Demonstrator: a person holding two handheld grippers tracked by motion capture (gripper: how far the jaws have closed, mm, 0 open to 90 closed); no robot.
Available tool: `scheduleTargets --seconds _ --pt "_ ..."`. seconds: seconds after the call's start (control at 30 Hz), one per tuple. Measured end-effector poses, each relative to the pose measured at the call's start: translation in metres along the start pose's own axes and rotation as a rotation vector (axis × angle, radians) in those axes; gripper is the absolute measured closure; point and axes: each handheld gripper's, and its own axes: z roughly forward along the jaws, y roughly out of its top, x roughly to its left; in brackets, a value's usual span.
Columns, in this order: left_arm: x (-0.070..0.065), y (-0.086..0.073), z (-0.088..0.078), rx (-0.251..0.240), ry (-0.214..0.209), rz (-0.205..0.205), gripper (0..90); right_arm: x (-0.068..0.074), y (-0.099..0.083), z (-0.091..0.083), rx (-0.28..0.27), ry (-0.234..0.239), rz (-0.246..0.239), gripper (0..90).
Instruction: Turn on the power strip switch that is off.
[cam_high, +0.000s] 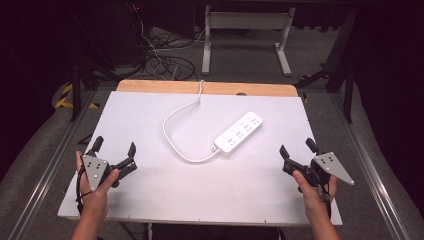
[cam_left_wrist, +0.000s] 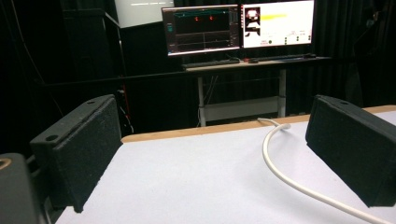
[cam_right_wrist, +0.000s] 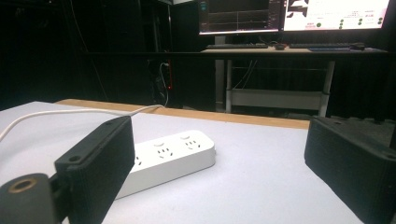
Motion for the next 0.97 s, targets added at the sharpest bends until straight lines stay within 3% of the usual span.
scheduleTargets --seconds 0.97 --pt "0.0028 -0.0004 -0.0036 0.003 0.011 0.003 4.0 0.002 -0.0005 0.0051 0.003 0.014 -0.006 9.3"
